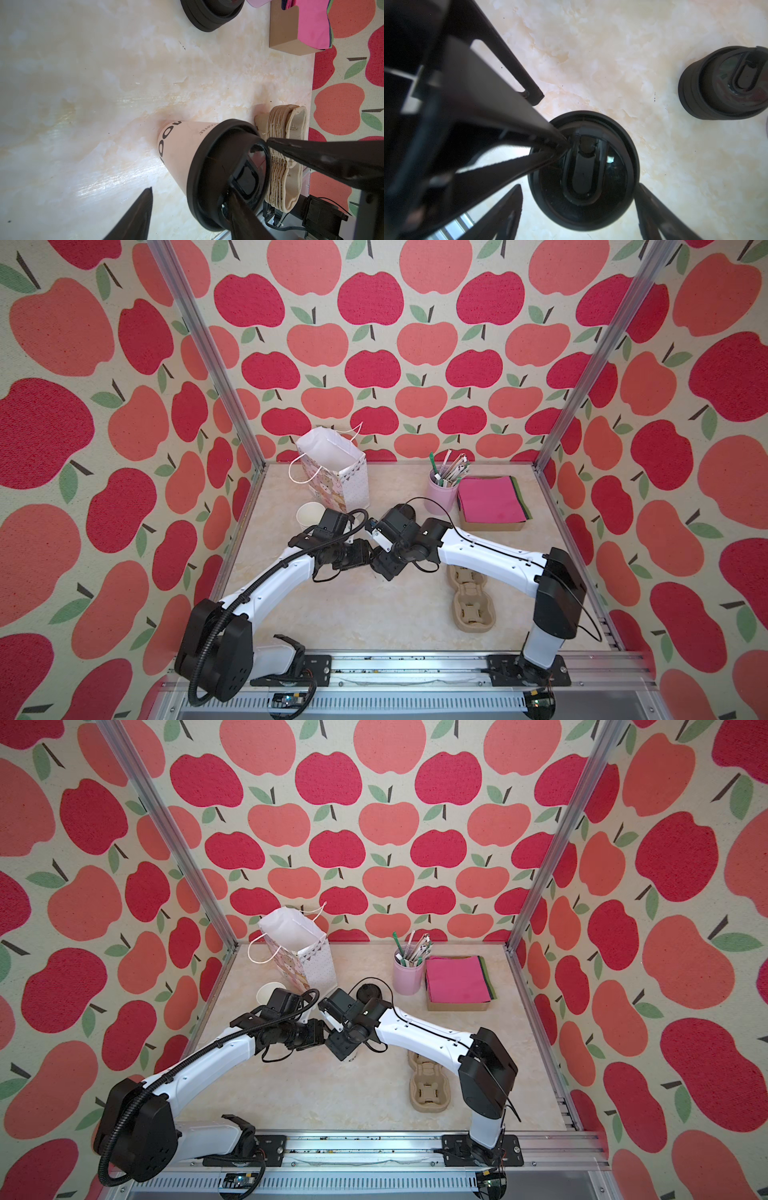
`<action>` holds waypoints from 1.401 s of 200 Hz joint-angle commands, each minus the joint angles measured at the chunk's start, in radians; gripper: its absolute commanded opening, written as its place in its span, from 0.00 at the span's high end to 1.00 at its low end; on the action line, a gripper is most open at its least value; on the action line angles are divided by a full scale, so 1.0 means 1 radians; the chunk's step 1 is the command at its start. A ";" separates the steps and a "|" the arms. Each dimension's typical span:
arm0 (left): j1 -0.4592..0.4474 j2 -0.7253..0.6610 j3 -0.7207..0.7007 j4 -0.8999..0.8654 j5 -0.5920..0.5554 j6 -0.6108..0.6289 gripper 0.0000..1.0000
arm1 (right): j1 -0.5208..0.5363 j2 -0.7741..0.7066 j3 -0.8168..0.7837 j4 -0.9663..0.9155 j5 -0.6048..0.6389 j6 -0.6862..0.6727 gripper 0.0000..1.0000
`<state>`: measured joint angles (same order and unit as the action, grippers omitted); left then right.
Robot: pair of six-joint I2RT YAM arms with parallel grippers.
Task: Pack a coffee takeout order
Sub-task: Close the lid on the coffee cup.
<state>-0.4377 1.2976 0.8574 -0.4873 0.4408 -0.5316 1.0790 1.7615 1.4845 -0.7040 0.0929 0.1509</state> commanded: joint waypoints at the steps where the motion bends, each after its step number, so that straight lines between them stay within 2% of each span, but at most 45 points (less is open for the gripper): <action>1: -0.006 0.031 -0.021 -0.120 -0.091 0.016 0.42 | -0.012 -0.064 -0.021 0.028 -0.017 0.037 0.14; 68: -0.006 0.025 0.002 -0.127 -0.094 0.018 0.41 | -0.057 -0.144 -0.097 0.063 -0.051 0.076 0.13; 116: -0.006 0.021 0.073 -0.113 -0.060 0.009 0.36 | -0.098 -0.178 -0.150 0.102 -0.059 0.106 0.13; 184: 0.040 -0.071 0.130 -0.078 0.003 -0.022 0.32 | -0.133 -0.193 -0.161 0.110 -0.073 0.122 0.13; 217: 0.093 -0.140 0.074 -0.080 0.022 -0.024 0.39 | -0.157 -0.187 -0.142 0.092 -0.087 0.139 0.15; 239: 0.137 -0.159 0.015 -0.043 0.081 -0.038 0.44 | -0.174 -0.171 -0.126 0.067 -0.087 0.153 0.20; 280: 0.143 -0.129 -0.039 0.042 0.178 -0.051 0.49 | -0.182 -0.140 -0.107 0.052 -0.136 0.182 0.30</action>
<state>-0.2966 1.1473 0.8459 -0.5167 0.5278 -0.5674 0.8997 1.6028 1.3403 -0.6224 0.0090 0.3016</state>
